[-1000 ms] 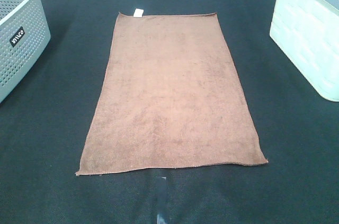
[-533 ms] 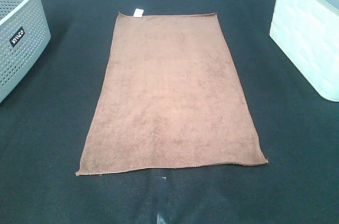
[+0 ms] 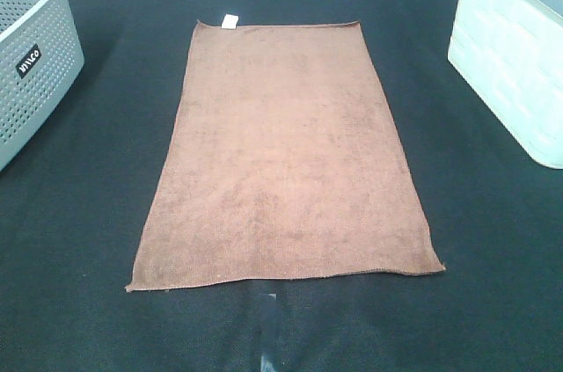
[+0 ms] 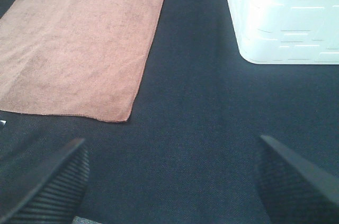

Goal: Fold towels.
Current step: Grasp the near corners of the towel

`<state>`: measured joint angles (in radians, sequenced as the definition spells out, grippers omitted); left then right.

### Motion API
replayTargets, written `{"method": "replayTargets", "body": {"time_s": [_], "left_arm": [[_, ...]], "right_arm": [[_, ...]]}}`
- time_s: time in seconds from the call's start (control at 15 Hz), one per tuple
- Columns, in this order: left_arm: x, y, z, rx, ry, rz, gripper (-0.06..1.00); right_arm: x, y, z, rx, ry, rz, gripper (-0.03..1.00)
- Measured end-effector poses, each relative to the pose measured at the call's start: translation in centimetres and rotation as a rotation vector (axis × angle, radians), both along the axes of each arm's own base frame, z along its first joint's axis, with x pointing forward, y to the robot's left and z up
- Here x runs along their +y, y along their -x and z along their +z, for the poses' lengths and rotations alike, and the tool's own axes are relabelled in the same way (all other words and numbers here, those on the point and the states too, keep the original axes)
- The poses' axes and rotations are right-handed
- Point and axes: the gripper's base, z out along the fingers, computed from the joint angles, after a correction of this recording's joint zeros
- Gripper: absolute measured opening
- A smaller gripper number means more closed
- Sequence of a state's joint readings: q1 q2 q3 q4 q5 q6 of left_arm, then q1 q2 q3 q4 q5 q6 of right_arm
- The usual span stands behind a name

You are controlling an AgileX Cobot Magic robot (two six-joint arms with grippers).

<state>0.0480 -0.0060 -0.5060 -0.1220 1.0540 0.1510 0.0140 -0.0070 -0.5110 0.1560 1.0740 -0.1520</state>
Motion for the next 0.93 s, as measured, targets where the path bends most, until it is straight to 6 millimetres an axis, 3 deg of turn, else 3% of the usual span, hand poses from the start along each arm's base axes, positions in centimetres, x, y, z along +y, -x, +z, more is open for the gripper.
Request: {"method": "replayTargets", "body": {"time_s": [0.6, 0.73, 0.93], "left_arm": [[-0.2, -0.1, 0.7, -0.066, 0.039, -0.007, 0.71], [-0.4, -1.2, 1.7, -0.258, 0.143, -0.005, 0.71], [-0.5, -3.9, 0.4, -0.287, 0.275, 0.01, 0.71]], "right_arm": [[0.0, -0.4, 0.1, 0.018, 0.0, -0.001, 0.79], [0.1, -2.1, 1.2, 0.037, -0.017, -0.009, 0.78], [0.1, -5.3, 2.5, 0.088, -0.05, -0.033, 0.78]]}}
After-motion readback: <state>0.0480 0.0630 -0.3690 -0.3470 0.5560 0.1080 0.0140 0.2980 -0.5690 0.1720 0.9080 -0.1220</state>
